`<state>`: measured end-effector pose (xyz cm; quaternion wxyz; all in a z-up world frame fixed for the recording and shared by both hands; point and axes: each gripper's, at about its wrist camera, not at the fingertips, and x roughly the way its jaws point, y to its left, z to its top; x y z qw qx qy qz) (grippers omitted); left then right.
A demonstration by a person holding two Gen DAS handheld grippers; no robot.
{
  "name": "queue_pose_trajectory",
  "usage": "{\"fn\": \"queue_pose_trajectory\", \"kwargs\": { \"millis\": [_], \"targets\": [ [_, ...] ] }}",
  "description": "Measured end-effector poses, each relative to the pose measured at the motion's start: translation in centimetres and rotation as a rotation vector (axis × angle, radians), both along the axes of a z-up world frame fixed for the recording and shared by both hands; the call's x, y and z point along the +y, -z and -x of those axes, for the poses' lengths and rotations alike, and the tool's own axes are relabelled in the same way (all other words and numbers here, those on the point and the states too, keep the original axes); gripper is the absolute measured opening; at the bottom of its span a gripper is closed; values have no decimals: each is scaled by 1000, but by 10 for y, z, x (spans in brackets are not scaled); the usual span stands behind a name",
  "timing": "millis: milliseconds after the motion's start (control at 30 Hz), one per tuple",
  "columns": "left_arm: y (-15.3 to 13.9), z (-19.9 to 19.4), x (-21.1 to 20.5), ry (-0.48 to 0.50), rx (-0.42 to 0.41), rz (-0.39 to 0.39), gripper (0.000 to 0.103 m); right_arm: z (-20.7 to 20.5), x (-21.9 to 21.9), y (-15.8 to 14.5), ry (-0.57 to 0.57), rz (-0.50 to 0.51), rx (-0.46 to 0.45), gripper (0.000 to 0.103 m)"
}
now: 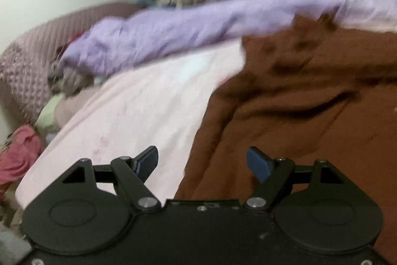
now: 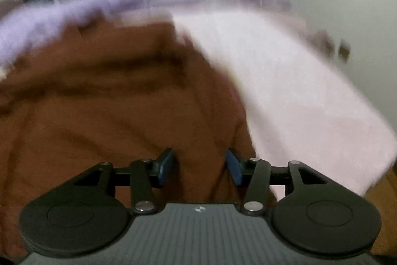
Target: Fold large clothes
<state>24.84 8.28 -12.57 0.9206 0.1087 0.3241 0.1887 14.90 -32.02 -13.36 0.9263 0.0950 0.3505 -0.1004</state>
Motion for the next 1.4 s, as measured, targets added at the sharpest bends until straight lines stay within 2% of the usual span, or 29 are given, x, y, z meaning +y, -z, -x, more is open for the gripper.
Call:
{"fn": "queue_pose_trajectory", "kwargs": {
  "millis": [33, 100, 133, 200, 300, 433, 533, 600, 700, 767, 833, 900, 933, 967, 1067, 1167, 1300, 1400],
  "targets": [
    [14, -9, 5, -30, 72, -16, 83, 2, -3, 1, -4, -19, -8, 60],
    [25, -7, 11, -34, 27, 2, 83, 1, -6, -4, 11, -41, -8, 58],
    [23, -9, 13, -39, 44, 20, 82, -1, -6, -8, 32, -49, -15, 57],
    [8, -19, 13, -32, 28, 67, 81, -8, -7, -22, 45, -51, -66, 57],
    [-22, -41, 9, 27, -71, 145, 81, -41, 2, -44, 41, -32, -147, 57],
    [-51, -108, -11, 93, -140, 197, 81, -104, 34, -70, -19, -4, -239, 57],
    [-66, -166, -33, 190, -200, 267, 81, -157, 68, -88, -142, -7, -331, 57],
    [-66, -216, -48, 247, -233, 305, 81, -200, 86, -93, -185, -12, -373, 59],
    [-52, -273, -65, 229, -189, 299, 81, -257, 102, -80, -223, 4, -342, 59],
    [-29, -298, -64, 185, -156, 315, 81, -283, 106, -60, -237, 24, -301, 59],
    [-4, -313, -54, 178, -107, 322, 81, -299, 105, -36, -235, 19, -263, 59],
    [19, -323, -54, 178, -57, 280, 83, -308, 99, -13, -224, -20, -205, 59],
    [24, -324, -57, 195, -59, 254, 83, -312, 95, -9, -225, -48, -175, 59],
    [24, -321, -59, 198, -62, 232, 83, -307, 95, -13, -231, -41, -178, 59],
    [24, -317, -62, 215, -68, 176, 83, -300, 95, -15, -190, 79, -178, 60],
    [20, -314, -52, 212, -62, 194, 84, -297, 81, -17, -162, 46, -162, 60],
    [16, -306, -38, 194, -68, 216, 84, -298, 64, -16, -101, 103, -149, 60],
    [14, -302, -32, 151, -85, 184, 84, -303, 49, -17, -114, 111, -135, 59]
  ]
}}
